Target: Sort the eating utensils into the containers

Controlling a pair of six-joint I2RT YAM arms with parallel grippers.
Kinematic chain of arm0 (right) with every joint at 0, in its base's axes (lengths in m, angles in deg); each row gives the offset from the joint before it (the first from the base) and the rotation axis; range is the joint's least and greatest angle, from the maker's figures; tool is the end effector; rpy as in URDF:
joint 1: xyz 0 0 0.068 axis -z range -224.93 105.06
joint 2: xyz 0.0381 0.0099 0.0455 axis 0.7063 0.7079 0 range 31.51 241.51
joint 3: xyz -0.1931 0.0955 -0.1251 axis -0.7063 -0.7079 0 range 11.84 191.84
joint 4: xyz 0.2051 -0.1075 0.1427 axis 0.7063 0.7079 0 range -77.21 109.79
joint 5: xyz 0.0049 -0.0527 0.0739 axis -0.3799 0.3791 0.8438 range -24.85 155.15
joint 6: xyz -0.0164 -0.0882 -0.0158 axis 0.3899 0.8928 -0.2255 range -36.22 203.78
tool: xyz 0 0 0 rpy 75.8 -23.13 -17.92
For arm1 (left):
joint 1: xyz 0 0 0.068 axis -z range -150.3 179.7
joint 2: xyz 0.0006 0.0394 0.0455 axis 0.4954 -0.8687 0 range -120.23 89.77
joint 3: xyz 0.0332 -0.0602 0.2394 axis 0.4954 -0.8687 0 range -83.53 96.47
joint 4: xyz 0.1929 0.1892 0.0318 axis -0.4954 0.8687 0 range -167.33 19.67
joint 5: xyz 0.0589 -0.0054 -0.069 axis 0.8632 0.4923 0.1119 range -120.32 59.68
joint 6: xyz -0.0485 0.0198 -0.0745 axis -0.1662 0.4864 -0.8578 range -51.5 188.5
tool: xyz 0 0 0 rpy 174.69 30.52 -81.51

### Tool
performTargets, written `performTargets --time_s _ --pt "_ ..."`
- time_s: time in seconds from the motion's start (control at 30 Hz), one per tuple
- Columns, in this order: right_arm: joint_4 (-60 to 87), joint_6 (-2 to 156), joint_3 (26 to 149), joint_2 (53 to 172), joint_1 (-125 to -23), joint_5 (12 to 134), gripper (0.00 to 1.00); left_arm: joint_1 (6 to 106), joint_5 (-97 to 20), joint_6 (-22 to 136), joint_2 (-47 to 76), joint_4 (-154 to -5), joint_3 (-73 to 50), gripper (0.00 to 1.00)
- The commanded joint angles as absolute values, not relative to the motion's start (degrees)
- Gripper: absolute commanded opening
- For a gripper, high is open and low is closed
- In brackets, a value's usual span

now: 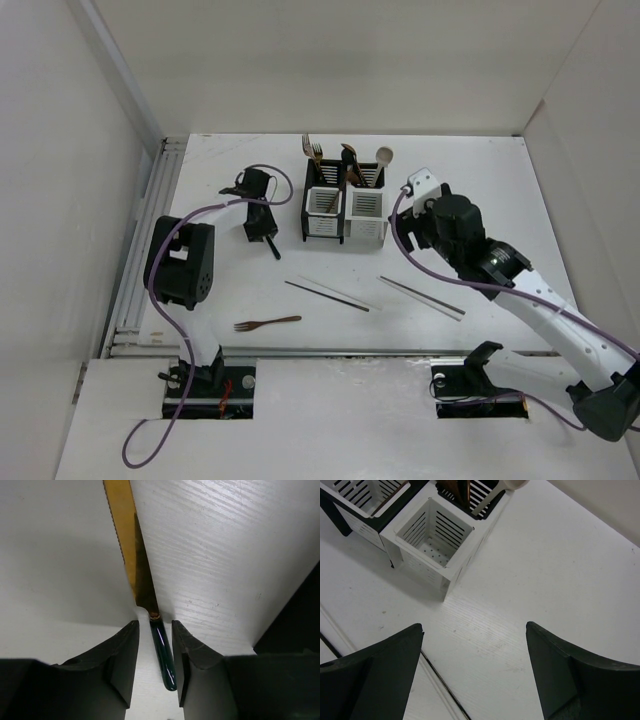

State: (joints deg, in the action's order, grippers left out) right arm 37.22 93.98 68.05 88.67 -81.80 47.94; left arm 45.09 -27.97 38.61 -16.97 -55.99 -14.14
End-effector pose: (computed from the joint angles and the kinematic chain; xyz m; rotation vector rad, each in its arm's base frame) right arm 0.2422 0.1515 0.3052 -0.6179 1.8945 -0.0027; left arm 0.3962 -0.1055 0.1021 -0.3445 2.5895 -0.2323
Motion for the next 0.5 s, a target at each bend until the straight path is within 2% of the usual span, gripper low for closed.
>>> performTargets --time_s 0.0,0.1,0.13,0.33,0.47 --pt "35.7 94.9 71.7 89.6 -82.4 47.0 0.89 44.9 -29.6 39.5 -19.7 -48.3 -16.3 0.28" --pt "35.7 94.9 72.2 89.6 -82.4 46.5 0.89 44.4 -30.5 40.0 -21.8 -49.6 -16.3 0.04" --pt "35.7 94.9 72.2 89.6 -82.4 46.5 0.89 44.4 -30.5 40.0 -22.4 -49.6 -15.8 0.0" --pt "34.9 94.9 72.2 88.3 -82.4 44.9 0.89 41.2 -27.3 41.8 -20.7 -49.1 -9.8 0.0" --pt "31.4 95.5 71.7 88.3 -82.4 44.3 0.89 40.2 -25.2 51.3 -11.6 -56.0 -2.1 0.0"
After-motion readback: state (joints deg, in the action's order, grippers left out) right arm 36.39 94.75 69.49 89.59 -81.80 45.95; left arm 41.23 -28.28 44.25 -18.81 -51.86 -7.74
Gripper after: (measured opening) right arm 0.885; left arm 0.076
